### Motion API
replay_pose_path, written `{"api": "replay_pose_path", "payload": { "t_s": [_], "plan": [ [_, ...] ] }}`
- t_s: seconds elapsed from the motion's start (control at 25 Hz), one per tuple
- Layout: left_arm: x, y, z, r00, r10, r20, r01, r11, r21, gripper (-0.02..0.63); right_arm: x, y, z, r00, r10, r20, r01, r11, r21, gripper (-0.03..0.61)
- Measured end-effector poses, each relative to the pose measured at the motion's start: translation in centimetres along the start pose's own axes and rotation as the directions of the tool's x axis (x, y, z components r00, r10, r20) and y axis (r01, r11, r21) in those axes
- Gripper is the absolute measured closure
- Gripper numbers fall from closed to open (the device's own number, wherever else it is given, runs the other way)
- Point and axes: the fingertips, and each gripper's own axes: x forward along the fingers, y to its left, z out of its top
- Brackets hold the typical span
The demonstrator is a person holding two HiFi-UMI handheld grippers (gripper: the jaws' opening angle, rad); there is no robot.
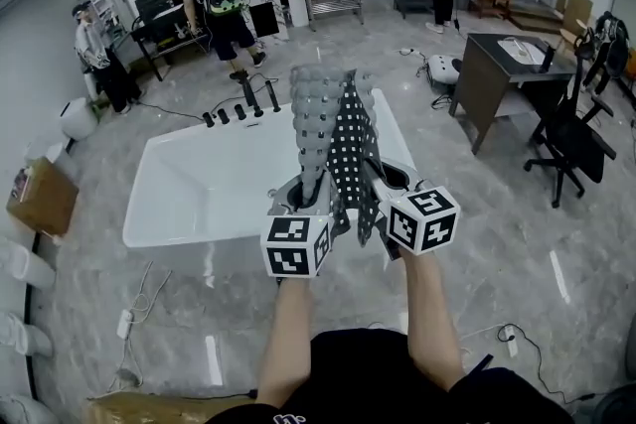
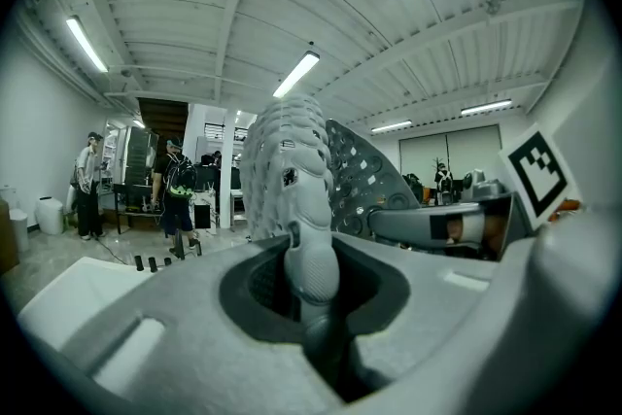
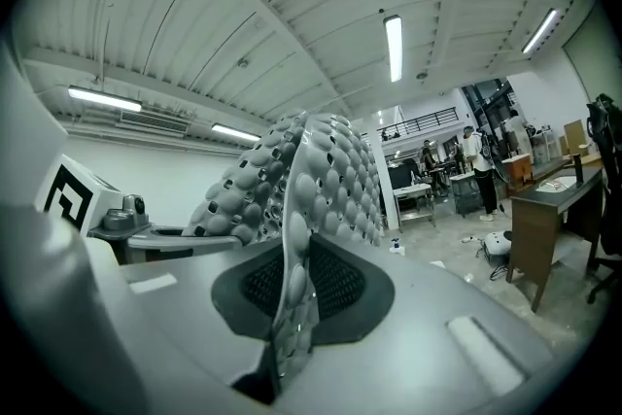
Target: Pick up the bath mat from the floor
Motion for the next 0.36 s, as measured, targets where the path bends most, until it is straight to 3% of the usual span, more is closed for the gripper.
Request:
{"api": "replay_pose_path", "payload": {
  "t_s": [0.36],
  "plan": [
    [-0.2,0.9,-0.2,0.999,-0.025,0.02,0.026,0.999,-0.042,0.575,1.0,1.1,-0.2,1.0,-0.022,-0.013,0.021,0.997,-0.073,0.557]
  ]
}}
